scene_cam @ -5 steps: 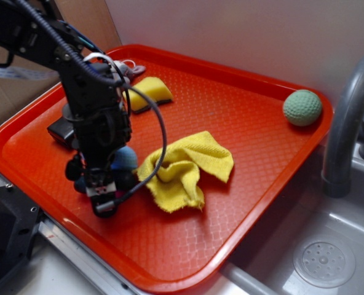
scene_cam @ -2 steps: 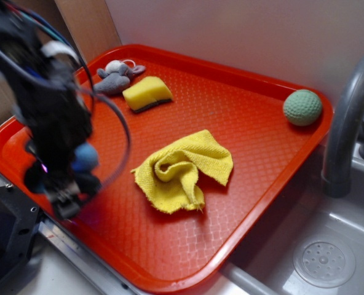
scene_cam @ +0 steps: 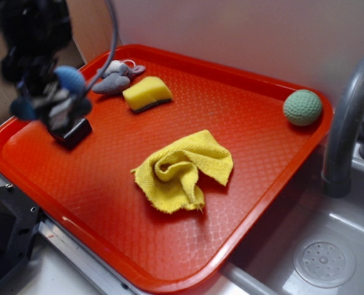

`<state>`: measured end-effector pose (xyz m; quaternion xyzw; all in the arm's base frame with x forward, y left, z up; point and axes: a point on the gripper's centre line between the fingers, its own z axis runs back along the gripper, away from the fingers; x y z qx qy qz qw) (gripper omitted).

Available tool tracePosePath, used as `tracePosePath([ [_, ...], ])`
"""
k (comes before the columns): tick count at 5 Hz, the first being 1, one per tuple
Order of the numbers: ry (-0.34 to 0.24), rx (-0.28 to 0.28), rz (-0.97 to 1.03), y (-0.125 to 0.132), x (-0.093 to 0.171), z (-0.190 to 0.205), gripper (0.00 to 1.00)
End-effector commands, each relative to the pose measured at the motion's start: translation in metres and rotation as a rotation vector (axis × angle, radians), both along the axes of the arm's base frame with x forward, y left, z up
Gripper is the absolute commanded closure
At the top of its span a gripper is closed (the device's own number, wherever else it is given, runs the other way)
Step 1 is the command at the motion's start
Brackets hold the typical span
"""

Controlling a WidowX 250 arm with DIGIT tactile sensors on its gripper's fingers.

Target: Grab the plastic pickle.

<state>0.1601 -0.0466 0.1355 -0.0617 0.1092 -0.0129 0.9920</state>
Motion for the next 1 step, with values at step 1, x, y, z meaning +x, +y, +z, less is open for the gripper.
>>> tracePosePath([
  [1,-0.158,0.021,0.143,0.0307,0.0071,0.026,1.0],
])
